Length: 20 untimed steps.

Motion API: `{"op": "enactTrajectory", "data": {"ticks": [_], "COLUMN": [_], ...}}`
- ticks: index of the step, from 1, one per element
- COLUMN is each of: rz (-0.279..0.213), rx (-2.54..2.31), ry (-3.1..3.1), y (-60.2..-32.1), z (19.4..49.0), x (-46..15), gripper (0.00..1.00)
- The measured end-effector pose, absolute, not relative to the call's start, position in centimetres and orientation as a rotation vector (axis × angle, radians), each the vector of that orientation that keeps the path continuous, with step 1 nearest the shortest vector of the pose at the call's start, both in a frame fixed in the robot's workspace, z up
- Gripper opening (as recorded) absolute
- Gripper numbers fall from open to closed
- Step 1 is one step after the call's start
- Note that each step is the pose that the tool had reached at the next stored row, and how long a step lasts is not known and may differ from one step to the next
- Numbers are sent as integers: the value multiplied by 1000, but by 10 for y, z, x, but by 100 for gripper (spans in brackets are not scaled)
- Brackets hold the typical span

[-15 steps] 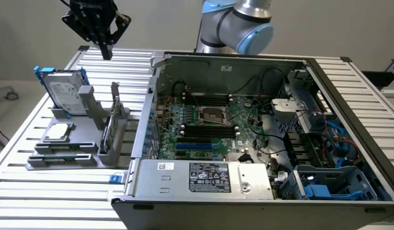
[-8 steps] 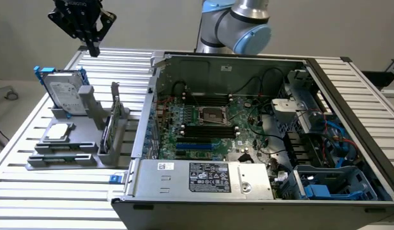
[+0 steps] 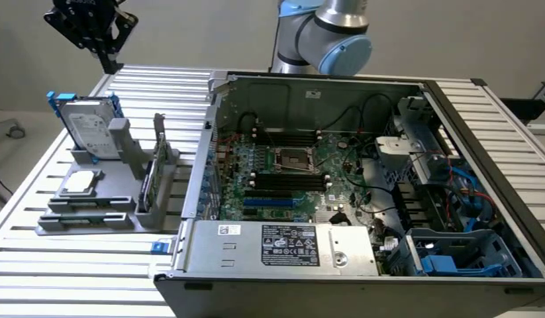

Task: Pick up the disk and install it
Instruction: 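Reach for the disk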

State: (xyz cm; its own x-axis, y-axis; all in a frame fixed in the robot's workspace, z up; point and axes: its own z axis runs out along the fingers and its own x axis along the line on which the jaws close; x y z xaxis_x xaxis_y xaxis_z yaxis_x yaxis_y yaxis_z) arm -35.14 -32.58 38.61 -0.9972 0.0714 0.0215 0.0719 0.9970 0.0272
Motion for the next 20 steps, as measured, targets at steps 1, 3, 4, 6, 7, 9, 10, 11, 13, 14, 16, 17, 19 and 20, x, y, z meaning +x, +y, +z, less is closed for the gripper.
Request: {"op": "enactTrajectory", "data": {"ticks": [1, 3, 4, 6, 7, 9, 10, 11, 13, 14, 16, 17, 19, 20], "rz": [-43, -42, -41, -39, -39, -37, -36, -35, -34, -32, -30, -28, -23, -20], "rx": [-112, -112, -112, -112, -112, -112, -112, -112, -111, -110, -105, -100, -84, -73], "ry": [-3118, -3116, -3115, -3112, -3111, -3108, -3106, -3105, -3102, -3102, -3100, -3100, -3101, -3101], "y": [-324, -321, -320, -317, -316, -314, -313, -312, -310, -310, -308, -308, -307, -307], "z": [386, 386, 386, 385, 385, 385, 385, 385, 385, 384, 384, 384, 384, 383], "x": [-356, -365, -369, -378, -382, -389, -392, -395, -401, -404, -407, -408, -410, -411], "gripper": [11, 11, 11, 11, 11, 11, 11, 11, 11, 11, 11, 11, 11, 11]}}
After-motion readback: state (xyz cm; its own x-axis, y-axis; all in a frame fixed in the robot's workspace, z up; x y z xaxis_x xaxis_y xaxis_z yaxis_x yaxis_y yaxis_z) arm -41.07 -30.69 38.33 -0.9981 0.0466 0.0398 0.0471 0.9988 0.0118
